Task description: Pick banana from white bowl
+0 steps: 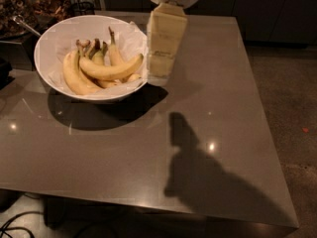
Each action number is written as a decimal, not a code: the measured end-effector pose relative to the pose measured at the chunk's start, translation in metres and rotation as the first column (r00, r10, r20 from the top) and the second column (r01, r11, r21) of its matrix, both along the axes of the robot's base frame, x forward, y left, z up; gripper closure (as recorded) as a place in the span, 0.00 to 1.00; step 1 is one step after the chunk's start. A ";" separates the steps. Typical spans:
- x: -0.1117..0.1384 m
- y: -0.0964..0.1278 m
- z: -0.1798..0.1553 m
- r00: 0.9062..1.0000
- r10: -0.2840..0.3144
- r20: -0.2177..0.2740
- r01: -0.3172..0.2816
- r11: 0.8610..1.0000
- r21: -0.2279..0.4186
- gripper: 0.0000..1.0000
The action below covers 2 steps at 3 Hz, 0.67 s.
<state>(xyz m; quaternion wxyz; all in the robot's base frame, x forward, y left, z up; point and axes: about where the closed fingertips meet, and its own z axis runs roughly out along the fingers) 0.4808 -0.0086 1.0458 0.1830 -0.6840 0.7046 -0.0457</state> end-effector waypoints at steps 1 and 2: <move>0.001 0.008 0.010 0.999 0.009 0.035 -0.010 1.000 0.026 0.00; 0.003 0.010 0.014 0.999 0.006 0.051 -0.009 0.999 0.051 0.00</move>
Offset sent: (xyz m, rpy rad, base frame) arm 0.0054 0.0037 -0.0017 0.0383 0.0009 -0.0037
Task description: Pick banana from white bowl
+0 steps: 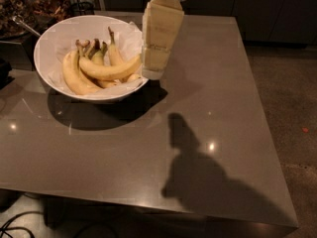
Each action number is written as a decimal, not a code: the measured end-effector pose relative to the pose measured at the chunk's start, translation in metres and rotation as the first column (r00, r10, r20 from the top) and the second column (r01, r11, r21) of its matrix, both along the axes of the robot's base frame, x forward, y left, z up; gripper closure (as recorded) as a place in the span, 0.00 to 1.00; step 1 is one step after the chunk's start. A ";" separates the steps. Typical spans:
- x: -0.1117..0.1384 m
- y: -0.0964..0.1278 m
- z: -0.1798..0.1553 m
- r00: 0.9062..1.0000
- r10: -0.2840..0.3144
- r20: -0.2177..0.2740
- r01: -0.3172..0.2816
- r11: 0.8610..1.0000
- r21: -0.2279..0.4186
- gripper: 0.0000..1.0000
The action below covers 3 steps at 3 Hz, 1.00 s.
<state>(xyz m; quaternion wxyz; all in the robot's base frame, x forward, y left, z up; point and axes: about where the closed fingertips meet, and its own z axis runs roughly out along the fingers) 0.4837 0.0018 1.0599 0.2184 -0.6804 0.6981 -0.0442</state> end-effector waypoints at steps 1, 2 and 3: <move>0.020 0.020 0.002 1.000 0.012 -0.001 -0.012 1.000 0.013 0.00; 0.051 0.053 -0.010 0.998 0.052 -0.040 -0.051 0.999 0.019 0.00; 0.079 0.084 -0.035 0.991 0.084 -0.104 -0.083 0.996 0.020 0.00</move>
Offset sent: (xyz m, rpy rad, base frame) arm 0.0882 0.0887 -0.0423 -0.0334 0.1731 0.1050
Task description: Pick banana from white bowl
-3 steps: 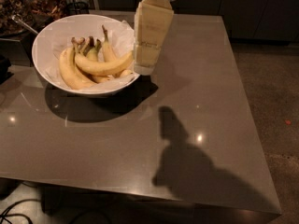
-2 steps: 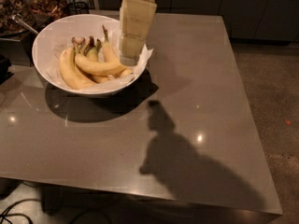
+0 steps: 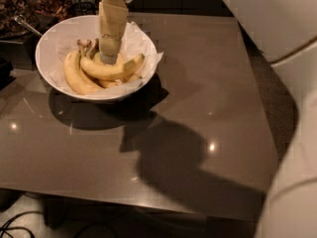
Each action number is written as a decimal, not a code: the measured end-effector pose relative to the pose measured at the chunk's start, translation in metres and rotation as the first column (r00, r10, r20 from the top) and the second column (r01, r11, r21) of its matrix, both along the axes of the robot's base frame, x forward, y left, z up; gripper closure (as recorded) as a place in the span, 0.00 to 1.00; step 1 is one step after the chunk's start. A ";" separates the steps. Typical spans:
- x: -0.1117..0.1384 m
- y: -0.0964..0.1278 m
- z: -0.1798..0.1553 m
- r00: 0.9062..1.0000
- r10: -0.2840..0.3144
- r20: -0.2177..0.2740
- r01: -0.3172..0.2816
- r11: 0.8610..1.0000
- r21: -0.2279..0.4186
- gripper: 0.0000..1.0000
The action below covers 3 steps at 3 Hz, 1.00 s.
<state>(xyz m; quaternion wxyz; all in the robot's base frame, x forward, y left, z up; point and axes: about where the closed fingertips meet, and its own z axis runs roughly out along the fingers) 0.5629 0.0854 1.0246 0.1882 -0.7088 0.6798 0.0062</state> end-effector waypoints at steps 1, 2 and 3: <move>0.021 0.025 -0.022 0.998 0.017 -0.058 -0.016 1.000 0.013 0.00; 0.036 0.041 -0.041 0.994 0.012 -0.109 -0.009 1.000 0.026 0.13; 0.044 0.048 -0.061 0.987 -0.010 -0.161 0.014 1.000 0.026 0.21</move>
Offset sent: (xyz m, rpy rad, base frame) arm 0.0323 0.0323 -0.0674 -0.0621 0.2629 0.0042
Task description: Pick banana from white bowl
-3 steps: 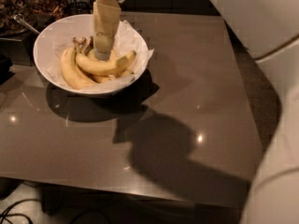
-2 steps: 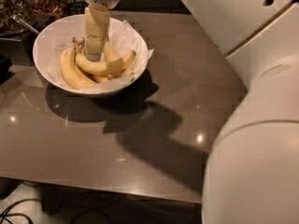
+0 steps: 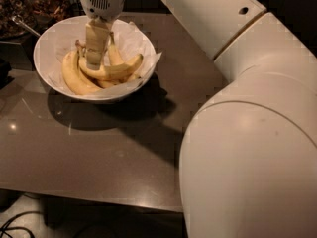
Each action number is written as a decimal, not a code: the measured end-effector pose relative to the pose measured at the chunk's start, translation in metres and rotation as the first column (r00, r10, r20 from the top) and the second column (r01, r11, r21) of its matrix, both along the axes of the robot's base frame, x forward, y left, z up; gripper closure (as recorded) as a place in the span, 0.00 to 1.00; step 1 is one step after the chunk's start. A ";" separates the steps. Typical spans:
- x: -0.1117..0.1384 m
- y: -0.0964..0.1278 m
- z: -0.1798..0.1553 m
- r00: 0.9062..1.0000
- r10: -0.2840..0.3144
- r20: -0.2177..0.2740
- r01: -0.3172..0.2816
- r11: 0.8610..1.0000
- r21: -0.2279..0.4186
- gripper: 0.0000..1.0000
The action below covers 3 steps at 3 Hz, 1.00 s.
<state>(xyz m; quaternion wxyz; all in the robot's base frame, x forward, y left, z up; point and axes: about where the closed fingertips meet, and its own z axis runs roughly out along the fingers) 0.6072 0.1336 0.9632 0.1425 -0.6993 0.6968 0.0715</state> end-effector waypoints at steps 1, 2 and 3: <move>0.006 0.000 -0.018 0.999 -0.034 -0.042 0.034 0.999 -0.010 0.26; 0.012 -0.003 -0.035 0.994 -0.074 -0.085 0.072 0.997 -0.022 0.34; 0.017 -0.009 -0.048 0.987 -0.110 -0.114 0.107 0.994 -0.036 0.35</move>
Offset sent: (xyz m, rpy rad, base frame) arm -0.0065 -0.0363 -0.0548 -0.1322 0.2223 -0.1089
